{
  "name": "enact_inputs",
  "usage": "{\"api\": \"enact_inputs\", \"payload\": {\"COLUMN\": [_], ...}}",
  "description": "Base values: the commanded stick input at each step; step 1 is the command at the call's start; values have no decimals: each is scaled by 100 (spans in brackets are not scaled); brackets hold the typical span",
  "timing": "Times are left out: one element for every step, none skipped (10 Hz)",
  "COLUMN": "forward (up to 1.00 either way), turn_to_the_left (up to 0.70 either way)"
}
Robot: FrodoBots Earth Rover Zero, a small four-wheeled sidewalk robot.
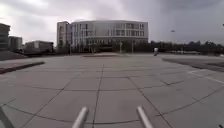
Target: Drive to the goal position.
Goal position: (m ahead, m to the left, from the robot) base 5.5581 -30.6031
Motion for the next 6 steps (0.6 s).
{"api": "enact_inputs", "payload": {"forward": [0, 2, 70, 70, 70, 70], "turn_to_the_left": [0, 0, 0, 0, 0, 0]}}
